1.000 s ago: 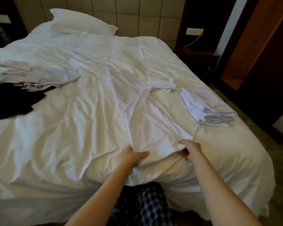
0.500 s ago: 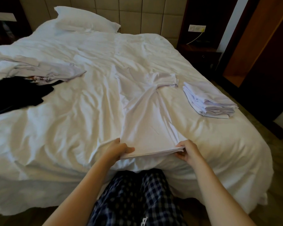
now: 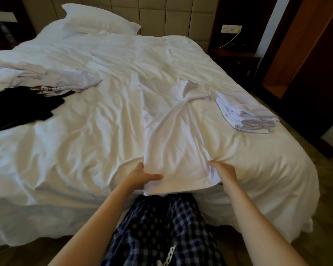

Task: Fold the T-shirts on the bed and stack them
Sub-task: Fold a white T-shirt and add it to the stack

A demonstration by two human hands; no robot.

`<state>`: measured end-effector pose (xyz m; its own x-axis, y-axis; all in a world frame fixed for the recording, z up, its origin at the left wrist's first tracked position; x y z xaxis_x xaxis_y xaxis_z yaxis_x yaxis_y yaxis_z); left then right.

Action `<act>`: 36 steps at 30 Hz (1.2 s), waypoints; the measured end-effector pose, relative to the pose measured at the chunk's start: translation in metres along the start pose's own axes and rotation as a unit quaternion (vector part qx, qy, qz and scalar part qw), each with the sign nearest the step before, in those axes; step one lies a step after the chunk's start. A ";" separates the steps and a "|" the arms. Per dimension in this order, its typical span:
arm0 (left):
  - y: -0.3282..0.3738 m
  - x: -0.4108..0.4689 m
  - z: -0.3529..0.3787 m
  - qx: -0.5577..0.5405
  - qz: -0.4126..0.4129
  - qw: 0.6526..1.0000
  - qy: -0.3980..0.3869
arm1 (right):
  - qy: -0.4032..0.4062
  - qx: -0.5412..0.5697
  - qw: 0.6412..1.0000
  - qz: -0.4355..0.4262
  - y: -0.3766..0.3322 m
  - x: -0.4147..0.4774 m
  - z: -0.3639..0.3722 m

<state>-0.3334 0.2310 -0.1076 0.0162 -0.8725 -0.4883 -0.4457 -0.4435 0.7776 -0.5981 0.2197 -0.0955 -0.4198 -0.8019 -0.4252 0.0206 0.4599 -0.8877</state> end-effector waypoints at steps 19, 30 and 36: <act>0.072 0.022 -0.061 0.323 0.016 0.939 0.118 | 0.008 -0.205 0.966 -0.157 -0.056 0.028 0.037; 0.141 0.083 -0.069 0.349 0.101 0.924 0.123 | -0.033 -0.156 0.978 -0.137 -0.108 0.085 0.082; 0.176 0.131 -0.032 0.350 0.178 0.911 0.128 | -0.019 -0.076 0.994 -0.075 -0.123 0.146 0.096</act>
<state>-0.3811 0.0318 -0.0218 -0.0732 -0.9944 -0.0768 -0.9230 0.0383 0.3828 -0.5744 0.0091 -0.0652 -0.3727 -0.8786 -0.2987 -0.1788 0.3838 -0.9059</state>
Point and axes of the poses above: each hand's wrist, its own x-axis towards the middle knuckle, its own z-axis out of the palm, y = z × x, the point moved 2 cm from there along x, towards the middle knuckle, and after that the axes turned 9 degrees about x, right-handed, at the moved point
